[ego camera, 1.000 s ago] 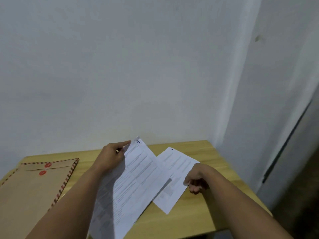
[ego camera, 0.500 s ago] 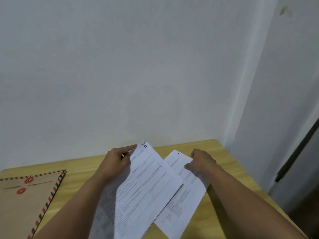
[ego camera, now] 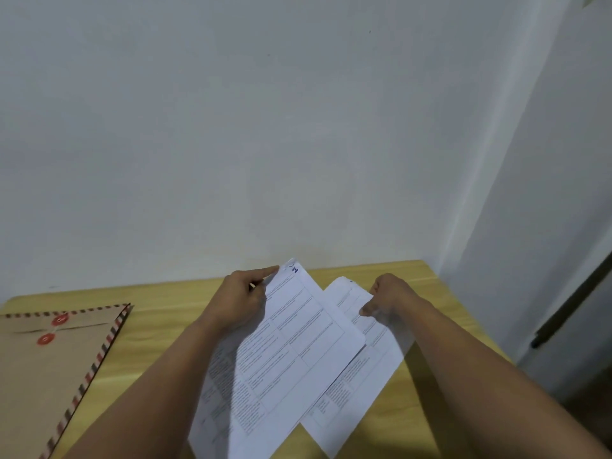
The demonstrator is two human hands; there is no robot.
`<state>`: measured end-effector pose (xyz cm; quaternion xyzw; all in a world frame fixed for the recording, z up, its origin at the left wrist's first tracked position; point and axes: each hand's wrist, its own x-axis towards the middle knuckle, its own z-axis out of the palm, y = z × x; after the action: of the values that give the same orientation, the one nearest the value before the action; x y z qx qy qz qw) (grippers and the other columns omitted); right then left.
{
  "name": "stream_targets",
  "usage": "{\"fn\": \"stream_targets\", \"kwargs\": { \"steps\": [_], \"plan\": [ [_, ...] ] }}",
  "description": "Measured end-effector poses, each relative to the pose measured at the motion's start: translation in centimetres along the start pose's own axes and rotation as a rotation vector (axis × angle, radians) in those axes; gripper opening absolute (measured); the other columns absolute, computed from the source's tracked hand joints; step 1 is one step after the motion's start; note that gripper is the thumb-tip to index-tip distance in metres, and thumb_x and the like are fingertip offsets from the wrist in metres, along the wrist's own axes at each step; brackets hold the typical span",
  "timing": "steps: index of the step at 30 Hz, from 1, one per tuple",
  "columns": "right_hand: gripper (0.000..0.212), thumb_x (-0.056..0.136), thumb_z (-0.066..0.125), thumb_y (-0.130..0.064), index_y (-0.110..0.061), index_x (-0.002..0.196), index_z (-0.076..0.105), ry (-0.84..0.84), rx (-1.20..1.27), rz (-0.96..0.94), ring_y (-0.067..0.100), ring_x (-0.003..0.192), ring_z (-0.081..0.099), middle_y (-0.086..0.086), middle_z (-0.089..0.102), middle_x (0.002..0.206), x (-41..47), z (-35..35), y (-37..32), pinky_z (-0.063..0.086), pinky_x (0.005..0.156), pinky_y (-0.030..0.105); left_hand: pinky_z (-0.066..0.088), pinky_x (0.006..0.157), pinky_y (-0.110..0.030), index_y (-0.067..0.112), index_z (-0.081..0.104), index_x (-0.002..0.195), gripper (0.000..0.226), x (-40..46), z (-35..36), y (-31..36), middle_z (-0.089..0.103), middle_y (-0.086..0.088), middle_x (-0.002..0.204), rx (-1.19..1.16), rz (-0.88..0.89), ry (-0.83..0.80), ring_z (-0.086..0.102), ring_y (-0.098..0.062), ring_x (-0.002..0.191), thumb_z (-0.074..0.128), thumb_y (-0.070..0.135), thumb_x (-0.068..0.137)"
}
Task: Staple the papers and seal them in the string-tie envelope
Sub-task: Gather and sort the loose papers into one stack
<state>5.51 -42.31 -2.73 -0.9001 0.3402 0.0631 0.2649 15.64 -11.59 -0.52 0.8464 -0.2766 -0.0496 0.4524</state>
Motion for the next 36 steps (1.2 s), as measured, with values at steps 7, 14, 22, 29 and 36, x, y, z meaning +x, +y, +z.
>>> {"fn": "stream_targets", "kwargs": {
  "steps": [7,14,22,29,36],
  "plan": [
    [0.018,0.09,0.076,-0.016,-0.025,0.107,0.074,0.106,0.221,-0.21,0.019,0.085,0.068,-0.001,0.072,0.098,-1.6,-0.7,0.4,0.05,0.069,0.029,0.04,0.053,-0.02,0.048,0.065,0.126,0.046,-1.7,-1.8,1.4,0.068,0.012,0.069,0.022,0.042,0.023,0.043,-0.011,0.053,0.053,0.013,0.099],
    [0.014,0.097,0.074,-0.016,-0.021,0.09,0.084,0.222,0.349,-0.408,0.004,0.08,0.065,-0.011,0.075,0.085,-6.1,-3.7,-1.3,0.05,0.077,0.024,0.037,0.05,-0.016,0.045,0.065,0.128,0.045,-4.1,-4.4,5.0,0.062,0.025,0.061,0.07,0.109,0.07,0.04,-0.01,0.051,0.052,0.013,0.1],
    [0.017,0.097,0.075,-0.021,-0.014,0.109,0.084,0.134,0.714,-0.565,0.004,0.1,0.074,-0.006,0.082,0.104,-12.7,-7.7,-5.1,0.054,0.09,0.021,0.04,0.054,-0.017,0.046,0.067,0.125,0.046,-7.0,-6.7,9.6,0.063,0.023,0.06,0.071,0.225,0.127,0.042,-0.006,0.051,0.054,0.012,0.098],
    [0.015,0.099,0.072,-0.021,-0.016,0.105,0.084,-0.039,0.88,-0.598,0.015,0.091,0.079,0.0,0.083,0.1,-16.6,-8.1,-8.1,0.06,0.077,0.024,0.038,0.054,-0.018,0.047,0.066,0.125,0.051,-8.3,-8.0,11.7,0.06,0.017,0.06,0.053,0.271,0.201,0.037,-0.01,0.052,0.053,0.008,0.095],
    [0.015,0.101,0.068,-0.021,-0.016,0.102,0.083,-0.077,0.924,-0.636,0.009,0.08,0.077,0.0,0.083,0.096,-18.6,-7.7,-9.9,0.056,0.066,0.018,0.038,0.054,-0.016,0.037,0.067,0.131,0.053,-9.1,-9.0,12.0,0.066,0.024,0.068,0.047,0.257,0.261,0.039,-0.009,0.053,0.052,0.003,0.093]
  ]
}}
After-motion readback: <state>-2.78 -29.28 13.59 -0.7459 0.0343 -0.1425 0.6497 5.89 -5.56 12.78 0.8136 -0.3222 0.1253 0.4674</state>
